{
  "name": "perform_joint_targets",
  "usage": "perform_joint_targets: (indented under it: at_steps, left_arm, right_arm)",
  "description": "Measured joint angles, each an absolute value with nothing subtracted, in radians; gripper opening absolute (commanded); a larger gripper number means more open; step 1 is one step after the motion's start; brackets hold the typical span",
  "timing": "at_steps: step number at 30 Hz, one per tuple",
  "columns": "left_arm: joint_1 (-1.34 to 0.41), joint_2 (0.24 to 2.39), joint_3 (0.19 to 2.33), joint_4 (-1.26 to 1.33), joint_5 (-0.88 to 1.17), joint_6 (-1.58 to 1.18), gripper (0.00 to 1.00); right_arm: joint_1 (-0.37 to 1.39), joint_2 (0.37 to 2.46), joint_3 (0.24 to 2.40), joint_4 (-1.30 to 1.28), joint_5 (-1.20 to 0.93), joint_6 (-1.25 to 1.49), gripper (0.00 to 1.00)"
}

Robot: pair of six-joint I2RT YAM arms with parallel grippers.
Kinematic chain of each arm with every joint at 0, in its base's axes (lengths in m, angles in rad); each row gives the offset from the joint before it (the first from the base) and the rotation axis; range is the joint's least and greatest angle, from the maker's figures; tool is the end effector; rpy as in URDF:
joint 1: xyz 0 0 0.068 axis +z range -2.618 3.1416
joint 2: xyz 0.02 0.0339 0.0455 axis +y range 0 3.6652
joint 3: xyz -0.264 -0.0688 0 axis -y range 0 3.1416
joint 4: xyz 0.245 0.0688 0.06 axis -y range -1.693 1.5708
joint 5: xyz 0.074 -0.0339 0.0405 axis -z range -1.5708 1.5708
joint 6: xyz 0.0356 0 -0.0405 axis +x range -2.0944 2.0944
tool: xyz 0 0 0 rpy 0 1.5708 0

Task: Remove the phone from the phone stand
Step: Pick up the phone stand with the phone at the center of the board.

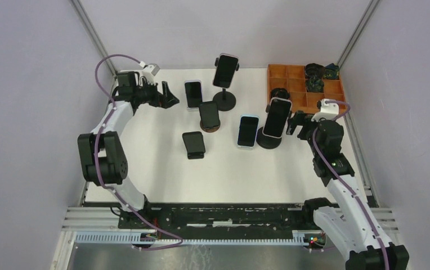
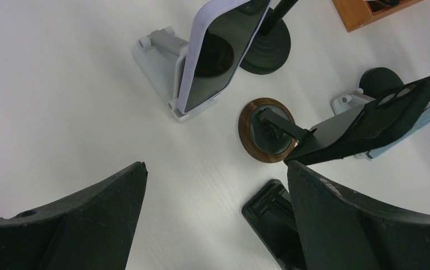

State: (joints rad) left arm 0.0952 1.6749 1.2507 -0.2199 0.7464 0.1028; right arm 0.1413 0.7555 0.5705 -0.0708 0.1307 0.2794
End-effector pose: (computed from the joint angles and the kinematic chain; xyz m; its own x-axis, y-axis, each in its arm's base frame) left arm 0.3761 0.0116 0.2698 -0.5463 0.0235 -0.8373 0.5296 0.7842 -0.3235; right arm 0.1842 0.0215 0.2808 -0.2449 0.2413 -0.9390 0.0549 0.9704 0.2351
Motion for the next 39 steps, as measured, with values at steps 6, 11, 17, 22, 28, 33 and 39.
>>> perform_joint_targets:
  at_steps: [6, 11, 17, 22, 28, 33, 39]
  left_arm:
    - [0.041, 1.853, 1.383, -0.232, 0.769, 0.102, 1.00]
    - [0.028, 1.934, 1.426, -0.234, 0.794, 0.102, 1.00]
    - [0.028, 1.946, 1.432, -0.230, 0.829, 0.103, 1.00]
    - [0.028, 2.003, 1.465, -0.200, 0.859, 0.102, 1.00]
    - [0.020, 2.093, 1.537, -0.169, 0.876, 0.100, 0.94]
    - [0.015, 2.168, 1.599, -0.149, 0.907, 0.082, 0.85]
    - [0.015, 2.253, 1.666, -0.137, 0.957, 0.060, 0.77]
  right_arm:
    - [0.164, 0.763, 0.694, -0.216, 0.156, 0.271, 0.98]
    - [0.162, 0.775, 0.747, -0.350, 0.258, 0.276, 0.98]
    - [0.156, 0.762, 0.776, -0.464, 0.348, 0.296, 0.98]
    - [0.155, 0.791, 0.990, -0.520, 0.308, 0.298, 0.98]
    - [0.184, 0.897, 1.214, -0.520, 0.153, 0.299, 0.98]
    - [0.274, 0.987, 1.289, -0.539, 0.078, 0.300, 0.98]
    - [0.387, 1.066, 1.316, -0.535, -0.001, 0.314, 0.98]
